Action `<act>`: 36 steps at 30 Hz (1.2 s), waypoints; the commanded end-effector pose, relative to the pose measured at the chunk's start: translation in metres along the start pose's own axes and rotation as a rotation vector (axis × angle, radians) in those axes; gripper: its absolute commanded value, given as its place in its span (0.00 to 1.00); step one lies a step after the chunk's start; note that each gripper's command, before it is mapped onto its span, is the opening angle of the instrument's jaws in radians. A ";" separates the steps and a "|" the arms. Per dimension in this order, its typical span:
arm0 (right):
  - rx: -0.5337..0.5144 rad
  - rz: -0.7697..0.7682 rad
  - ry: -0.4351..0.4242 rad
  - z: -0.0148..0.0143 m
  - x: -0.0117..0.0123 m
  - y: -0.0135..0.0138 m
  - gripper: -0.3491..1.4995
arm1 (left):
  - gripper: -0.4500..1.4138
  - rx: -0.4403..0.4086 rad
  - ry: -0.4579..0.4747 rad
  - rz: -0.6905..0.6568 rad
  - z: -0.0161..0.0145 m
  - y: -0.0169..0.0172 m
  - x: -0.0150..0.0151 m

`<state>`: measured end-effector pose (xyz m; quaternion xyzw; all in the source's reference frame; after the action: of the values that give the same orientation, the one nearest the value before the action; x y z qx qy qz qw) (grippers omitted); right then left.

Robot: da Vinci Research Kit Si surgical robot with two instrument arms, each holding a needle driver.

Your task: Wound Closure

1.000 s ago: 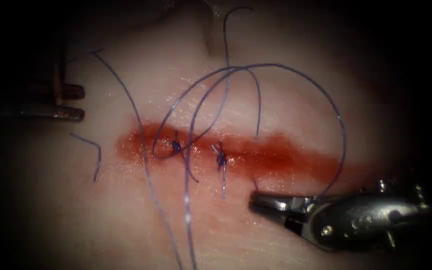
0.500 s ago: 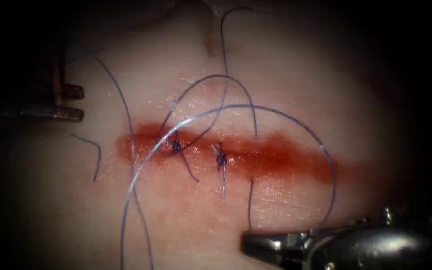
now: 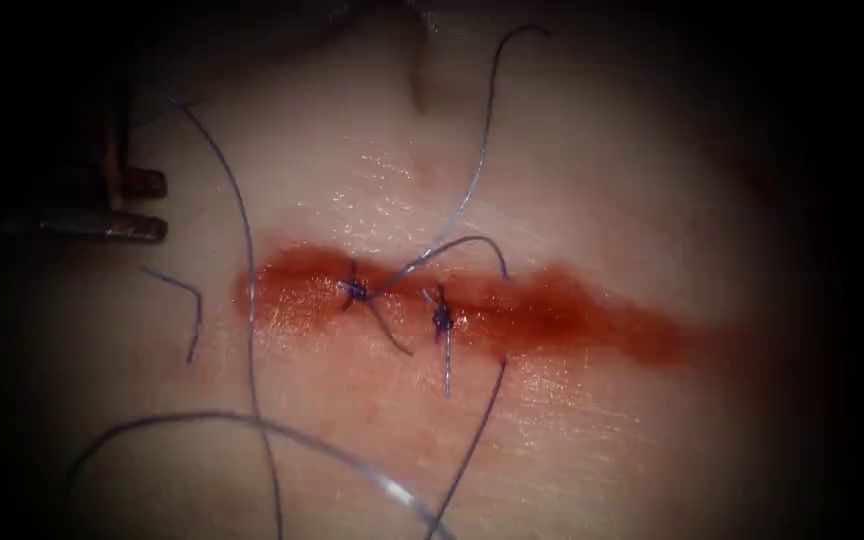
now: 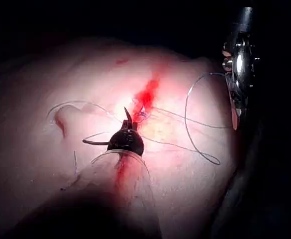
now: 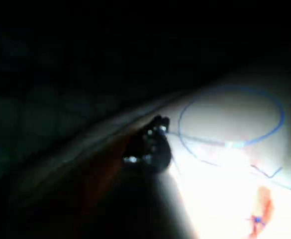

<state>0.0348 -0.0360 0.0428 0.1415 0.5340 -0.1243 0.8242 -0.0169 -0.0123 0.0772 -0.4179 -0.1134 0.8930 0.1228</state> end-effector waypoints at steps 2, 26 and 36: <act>0.073 -0.015 0.038 0.0017 0.0020 -0.0021 0.00 | 0.00 -0.003 0.000 -0.001 0.0008 0.0004 -0.0003; -0.113 0.056 0.036 -0.0166 -0.0083 -0.0003 0.88 | 0.00 -0.008 0.001 0.002 0.0000 -0.0002 -0.0011; -0.115 0.119 0.112 -0.0206 -0.0130 -0.0006 0.88 | 0.00 0.012 -0.002 -0.006 -0.0022 -0.0016 -0.0025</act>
<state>0.0117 -0.0273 0.0459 0.1286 0.5790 -0.0339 0.8044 -0.0127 -0.0108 0.0775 -0.4150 -0.1077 0.8943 0.1283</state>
